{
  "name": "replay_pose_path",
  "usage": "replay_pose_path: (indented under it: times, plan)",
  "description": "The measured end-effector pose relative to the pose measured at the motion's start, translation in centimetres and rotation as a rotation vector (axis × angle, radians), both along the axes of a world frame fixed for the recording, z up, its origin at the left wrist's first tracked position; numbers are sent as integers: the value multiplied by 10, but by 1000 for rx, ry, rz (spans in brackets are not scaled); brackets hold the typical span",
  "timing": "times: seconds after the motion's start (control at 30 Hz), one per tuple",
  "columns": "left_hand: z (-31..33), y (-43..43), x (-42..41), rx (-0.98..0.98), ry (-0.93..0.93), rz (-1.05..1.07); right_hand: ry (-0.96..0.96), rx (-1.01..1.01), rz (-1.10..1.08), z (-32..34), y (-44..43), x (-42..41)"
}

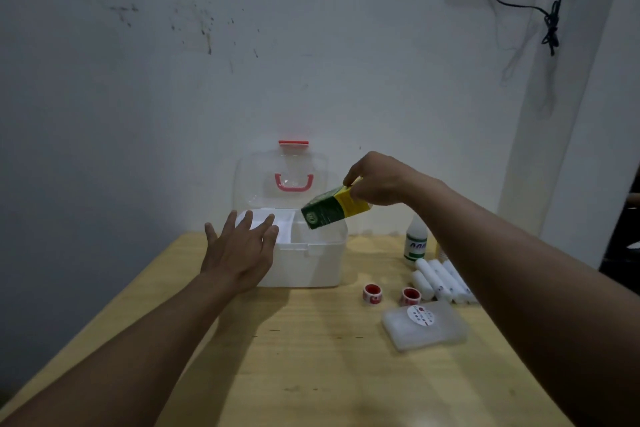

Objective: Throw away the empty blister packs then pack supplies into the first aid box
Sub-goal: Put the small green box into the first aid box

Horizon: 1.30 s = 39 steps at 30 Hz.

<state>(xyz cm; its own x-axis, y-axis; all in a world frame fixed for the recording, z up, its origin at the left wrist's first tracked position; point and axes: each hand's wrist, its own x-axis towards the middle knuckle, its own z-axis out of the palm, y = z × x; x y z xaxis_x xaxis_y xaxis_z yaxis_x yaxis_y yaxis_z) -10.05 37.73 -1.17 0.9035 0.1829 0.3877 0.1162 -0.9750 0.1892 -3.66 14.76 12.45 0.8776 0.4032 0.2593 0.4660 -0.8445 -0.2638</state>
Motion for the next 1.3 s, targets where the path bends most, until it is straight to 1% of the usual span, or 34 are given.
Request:
replay_pose_path:
  times: [0.13, 0.33, 0.5, 0.67, 1.0, 1.13, 1.2, 1.3]
  plan:
    - [-2, 0, 0, -20, -18, -7, 57, -67, -3, -3, 16, 6]
    - [-4, 0, -2, -68, -42, -24, 96, -102, 15, -25, 40, 17]
    - [-3, -1, -1, -56, -40, -24, 79, -133, 38, -46, 53, 21]
    - [-5, 1, 1, -58, -45, -23, 12, -187, 69, -61, 59, 23]
    - [-5, 0, 1, -99, -45, -33, 43, -149, 76, -67, 64, 23]
    - [2, 6, 3, -211, -69, -53, 167, -190, 136, -73, 78, 28]
    - [3, 10, 2, -170, -40, -39, 257, -153, 122, -77, 82, 31]
    - [2, 12, -1, -139, -7, -48, 323, -106, 117, -84, 87, 34]
